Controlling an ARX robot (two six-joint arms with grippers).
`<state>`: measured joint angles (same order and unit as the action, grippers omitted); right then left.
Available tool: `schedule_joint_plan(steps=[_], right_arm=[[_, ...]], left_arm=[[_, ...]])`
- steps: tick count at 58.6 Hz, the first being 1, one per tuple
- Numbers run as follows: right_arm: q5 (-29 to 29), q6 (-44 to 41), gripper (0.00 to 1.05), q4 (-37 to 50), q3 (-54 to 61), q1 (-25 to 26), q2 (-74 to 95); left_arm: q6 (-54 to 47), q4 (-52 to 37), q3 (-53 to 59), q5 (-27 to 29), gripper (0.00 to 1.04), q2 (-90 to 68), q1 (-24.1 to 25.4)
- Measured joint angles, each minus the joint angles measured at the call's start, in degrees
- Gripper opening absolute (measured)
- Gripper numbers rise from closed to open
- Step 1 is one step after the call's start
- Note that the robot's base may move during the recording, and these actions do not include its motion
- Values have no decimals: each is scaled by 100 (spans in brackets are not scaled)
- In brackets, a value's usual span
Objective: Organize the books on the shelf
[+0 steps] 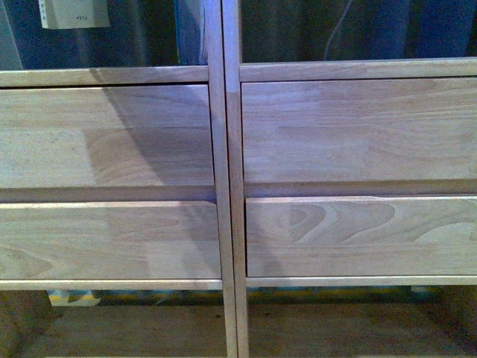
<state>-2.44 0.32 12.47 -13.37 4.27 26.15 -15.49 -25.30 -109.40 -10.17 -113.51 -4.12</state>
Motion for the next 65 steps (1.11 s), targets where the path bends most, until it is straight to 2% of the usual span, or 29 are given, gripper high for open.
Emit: schedule_joint_plan(steps=[5, 23, 44, 53, 65], right_arm=[[157, -4, 3, 26, 177, -341, -166], [225, -7, 3, 20, 680, -407, -667], [225, -7, 3, -157, 964, -407, -1150], [225, -7, 3, -267, 1058, -407, -1335], [225, -7, 3, -417, 1176, -407, -1650]], left_arm=[[-105, 155, -461, 52, 7, -313, -76], [-219, 601, -1805, 278, 7, -1311, -188], [-354, 846, -2044, 267, 7, -1543, -413], [-496, 1266, -2291, 396, 7, -1687, -555], [-555, 1777, -2433, 579, 37, -1794, -579]])
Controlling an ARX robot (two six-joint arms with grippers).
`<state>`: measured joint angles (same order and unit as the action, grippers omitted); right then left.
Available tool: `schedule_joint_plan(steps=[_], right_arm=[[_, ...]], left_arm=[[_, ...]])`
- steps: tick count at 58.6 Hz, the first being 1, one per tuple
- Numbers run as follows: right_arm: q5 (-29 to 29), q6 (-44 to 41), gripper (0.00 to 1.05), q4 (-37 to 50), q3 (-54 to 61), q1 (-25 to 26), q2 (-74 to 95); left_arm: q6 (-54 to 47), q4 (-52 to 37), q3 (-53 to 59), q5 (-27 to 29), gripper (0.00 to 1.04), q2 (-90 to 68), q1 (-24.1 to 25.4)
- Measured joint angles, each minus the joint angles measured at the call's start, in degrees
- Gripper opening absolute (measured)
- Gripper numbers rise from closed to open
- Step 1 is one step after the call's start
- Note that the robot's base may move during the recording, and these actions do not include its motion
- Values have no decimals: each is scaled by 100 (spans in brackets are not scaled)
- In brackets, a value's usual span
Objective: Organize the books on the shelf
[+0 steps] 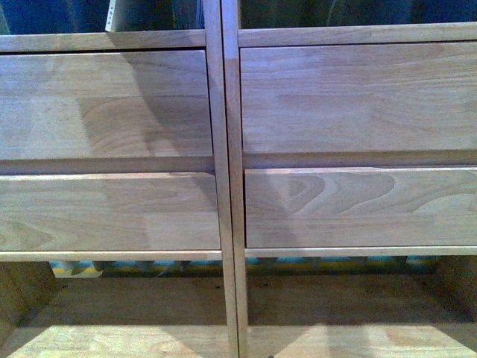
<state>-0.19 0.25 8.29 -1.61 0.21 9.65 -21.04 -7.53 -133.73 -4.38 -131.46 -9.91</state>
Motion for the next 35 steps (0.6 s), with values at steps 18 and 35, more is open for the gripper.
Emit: schedule_joint_plan(steps=[18, 35], right_arm=[[2, -4, 3, -822, 76, -2, -929], [2, -4, 3, -822, 76, -2, -929]], left_arm=[[166, -638, 1322, -2, 85, 654, -72], [623, -1899, 3766, 564, 97, 2433, -225]])
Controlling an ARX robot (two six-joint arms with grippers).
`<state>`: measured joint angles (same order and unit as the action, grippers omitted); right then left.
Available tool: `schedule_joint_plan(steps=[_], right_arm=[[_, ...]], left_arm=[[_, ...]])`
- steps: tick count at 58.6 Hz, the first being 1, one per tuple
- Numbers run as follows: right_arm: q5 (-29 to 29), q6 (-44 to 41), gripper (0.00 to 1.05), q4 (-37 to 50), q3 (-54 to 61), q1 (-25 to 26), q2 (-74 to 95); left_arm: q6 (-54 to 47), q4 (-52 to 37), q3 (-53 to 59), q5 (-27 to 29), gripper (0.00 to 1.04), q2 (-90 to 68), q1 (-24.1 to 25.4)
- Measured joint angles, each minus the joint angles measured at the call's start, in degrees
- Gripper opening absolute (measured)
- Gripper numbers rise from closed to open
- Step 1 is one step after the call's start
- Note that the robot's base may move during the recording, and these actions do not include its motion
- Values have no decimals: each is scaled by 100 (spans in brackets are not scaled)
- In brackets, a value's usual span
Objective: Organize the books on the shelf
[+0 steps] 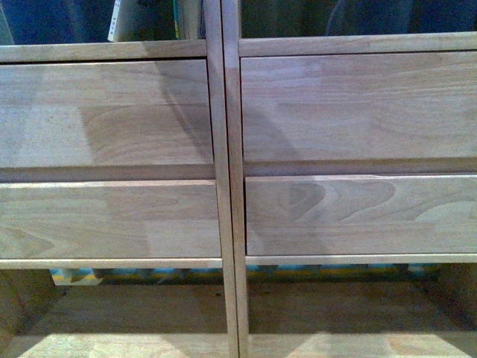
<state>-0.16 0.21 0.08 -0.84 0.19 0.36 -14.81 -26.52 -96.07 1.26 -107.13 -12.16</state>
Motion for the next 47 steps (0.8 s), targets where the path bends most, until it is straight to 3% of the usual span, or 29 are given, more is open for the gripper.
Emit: schedule_joint_plan(steps=[11, 25, 36, 43, 47], right_arm=[[2, 0, 3, 0, 0, 0, -2], [2, 0, 3, 0, 0, 0, -2], [0, 0, 3, 0, 0, 0, -2], [0, -2, 3, -4, 0, 0, -4], [4, -2, 3, -7, 0, 0, -4]], left_arm=[[105, -1309, 2094, 420, 97, 1561, -131], [155, -1547, 4625, 990, 97, 3943, -339], [254, -619, 6190, 1381, 97, 6255, -476], [573, 354, 6924, 1344, 97, 7600, -494], [979, 1755, 6854, 1475, 87, 8111, -483]])
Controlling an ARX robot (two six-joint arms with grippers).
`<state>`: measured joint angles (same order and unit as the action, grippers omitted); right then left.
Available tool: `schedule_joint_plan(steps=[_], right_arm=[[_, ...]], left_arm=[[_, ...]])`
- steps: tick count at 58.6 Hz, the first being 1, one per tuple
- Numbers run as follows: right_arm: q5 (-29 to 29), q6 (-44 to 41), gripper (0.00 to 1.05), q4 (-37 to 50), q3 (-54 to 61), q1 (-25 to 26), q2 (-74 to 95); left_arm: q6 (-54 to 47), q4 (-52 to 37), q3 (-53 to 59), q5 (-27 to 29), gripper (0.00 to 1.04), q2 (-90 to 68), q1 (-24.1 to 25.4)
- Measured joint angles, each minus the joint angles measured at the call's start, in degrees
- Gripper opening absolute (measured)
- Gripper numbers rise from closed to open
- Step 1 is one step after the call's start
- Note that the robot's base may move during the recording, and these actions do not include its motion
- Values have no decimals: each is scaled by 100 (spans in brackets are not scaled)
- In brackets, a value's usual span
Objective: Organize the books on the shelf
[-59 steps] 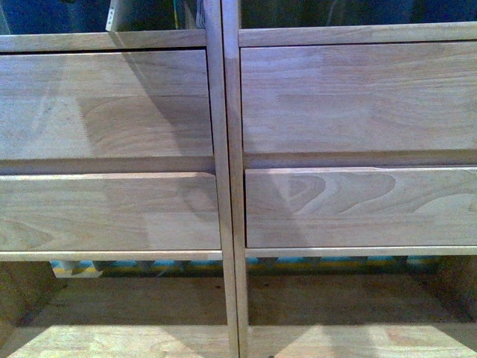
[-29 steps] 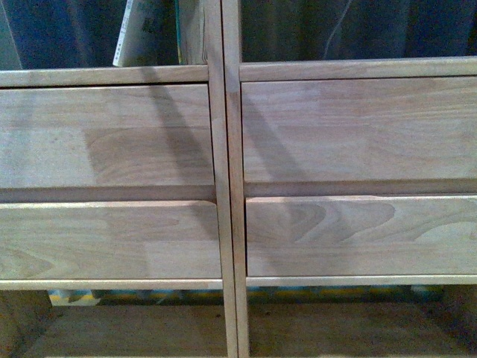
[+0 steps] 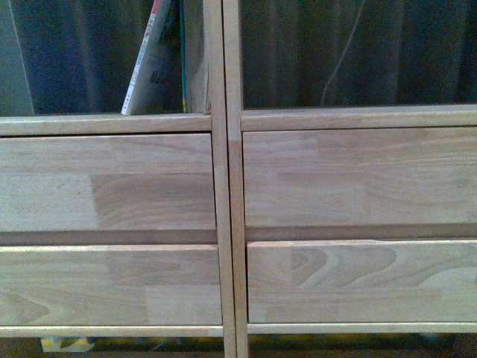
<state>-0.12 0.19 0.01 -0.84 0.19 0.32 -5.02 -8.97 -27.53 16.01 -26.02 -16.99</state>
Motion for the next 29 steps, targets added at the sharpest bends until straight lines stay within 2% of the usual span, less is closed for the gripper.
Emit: schedule_joint_plan(steps=[4, 20, 23, 26, 29], right_arm=[[-7, 2, 3, 0, 0, 0, 0], [-7, 0, 3, 0, 0, 0, 0], [-7, 0, 3, 0, 0, 0, 0], [-7, 2, 3, 0, 0, 0, 0], [11, 2, 3, 0, 0, 0, 0]], left_arm=[[236, 1003, 87, -140, 73, 271, 197], [448, 848, 1121, -780, 25, 925, 839], [450, 1056, 1266, -1276, 14, 1182, 1165], [452, 1180, 1427, -1534, 5, 1460, 1482], [479, 1180, 1523, -1523, 3, 1626, 1615]])
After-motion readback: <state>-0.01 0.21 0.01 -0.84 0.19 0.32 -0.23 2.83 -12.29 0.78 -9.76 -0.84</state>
